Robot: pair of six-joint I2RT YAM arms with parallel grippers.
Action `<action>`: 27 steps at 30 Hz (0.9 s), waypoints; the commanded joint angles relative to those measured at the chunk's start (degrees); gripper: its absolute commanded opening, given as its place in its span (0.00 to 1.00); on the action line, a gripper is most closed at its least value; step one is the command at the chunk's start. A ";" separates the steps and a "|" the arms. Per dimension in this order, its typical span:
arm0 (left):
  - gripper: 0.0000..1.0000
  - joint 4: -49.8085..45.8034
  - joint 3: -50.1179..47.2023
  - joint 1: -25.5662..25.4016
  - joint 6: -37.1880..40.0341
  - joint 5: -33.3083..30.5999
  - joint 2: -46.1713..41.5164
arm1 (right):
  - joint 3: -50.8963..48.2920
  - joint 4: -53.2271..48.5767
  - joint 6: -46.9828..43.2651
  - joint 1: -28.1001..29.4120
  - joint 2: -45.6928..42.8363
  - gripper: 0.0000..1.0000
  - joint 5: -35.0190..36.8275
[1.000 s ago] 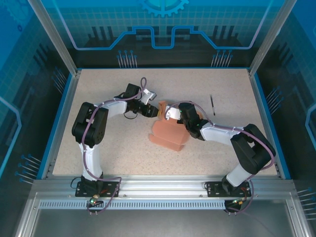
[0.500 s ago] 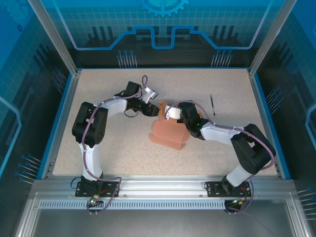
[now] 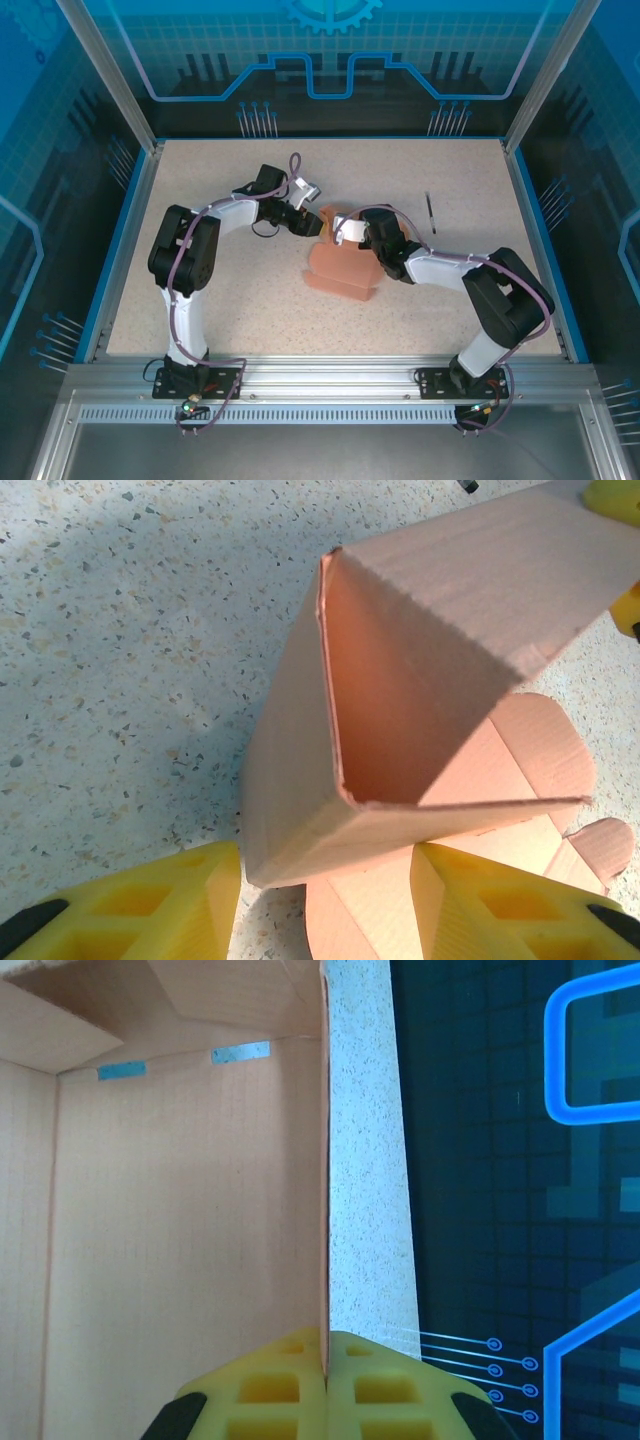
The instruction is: Fold the paper box
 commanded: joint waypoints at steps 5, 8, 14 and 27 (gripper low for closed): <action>0.50 -1.10 0.03 -0.36 1.54 2.64 -0.22 | -2.00 3.21 -1.74 -0.65 1.10 0.00 -0.41; 0.50 -1.14 -0.39 -0.44 1.58 2.74 -0.54 | -2.64 4.08 -1.85 -0.59 0.92 0.00 -0.25; 0.49 -0.87 -0.99 -0.84 1.88 2.45 -0.83 | -2.69 4.42 -1.64 -0.14 1.23 0.00 0.37; 0.46 5.18 -3.65 -1.48 -0.85 1.26 -2.25 | -1.44 2.65 -0.37 -0.08 1.06 0.00 0.56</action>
